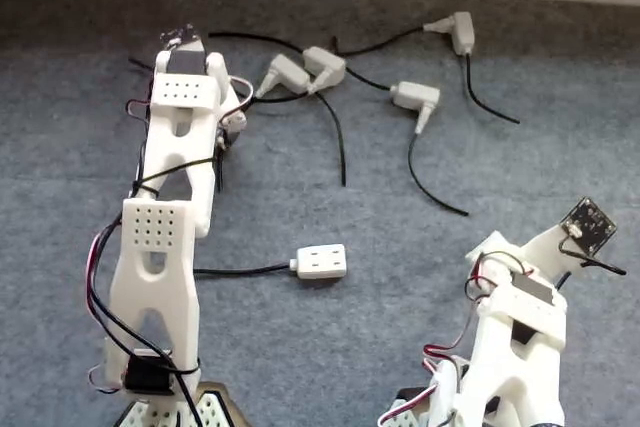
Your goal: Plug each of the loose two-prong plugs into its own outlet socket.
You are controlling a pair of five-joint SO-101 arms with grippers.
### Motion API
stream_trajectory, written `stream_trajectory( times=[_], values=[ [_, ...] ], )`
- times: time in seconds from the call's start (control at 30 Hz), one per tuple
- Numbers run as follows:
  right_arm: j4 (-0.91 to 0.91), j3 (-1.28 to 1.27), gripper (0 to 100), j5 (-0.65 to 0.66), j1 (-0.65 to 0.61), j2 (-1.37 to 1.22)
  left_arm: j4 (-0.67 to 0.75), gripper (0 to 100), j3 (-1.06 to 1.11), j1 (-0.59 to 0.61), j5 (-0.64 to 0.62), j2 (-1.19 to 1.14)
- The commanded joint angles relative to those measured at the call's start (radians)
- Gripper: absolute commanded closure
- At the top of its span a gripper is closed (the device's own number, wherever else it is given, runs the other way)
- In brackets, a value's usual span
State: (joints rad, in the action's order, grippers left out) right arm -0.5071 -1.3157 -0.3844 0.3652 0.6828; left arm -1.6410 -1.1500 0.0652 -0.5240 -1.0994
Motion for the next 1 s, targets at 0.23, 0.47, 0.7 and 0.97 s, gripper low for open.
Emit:
stream_trajectory(
  times=[0.23, 0.47, 0.7, 0.97],
  values=[
    [0.016, 0.041, 75.1, -0.003, -0.010, 0.013, -0.094, 99, -0.165, 0.016, 0.005, 0.042],
    [0.016, 0.039, 75.1, -0.003, -0.010, 0.013, -0.127, 99, -0.217, -0.041, 0.100, 0.081],
    [0.016, 0.038, 75.1, -0.003, -0.010, 0.013, -0.127, 99, -0.054, -0.105, 0.249, 0.139],
    [0.016, 0.039, 75.1, -0.003, -0.010, 0.013, -0.127, 99, 0.325, -0.197, 0.419, 0.355]
  ],
)
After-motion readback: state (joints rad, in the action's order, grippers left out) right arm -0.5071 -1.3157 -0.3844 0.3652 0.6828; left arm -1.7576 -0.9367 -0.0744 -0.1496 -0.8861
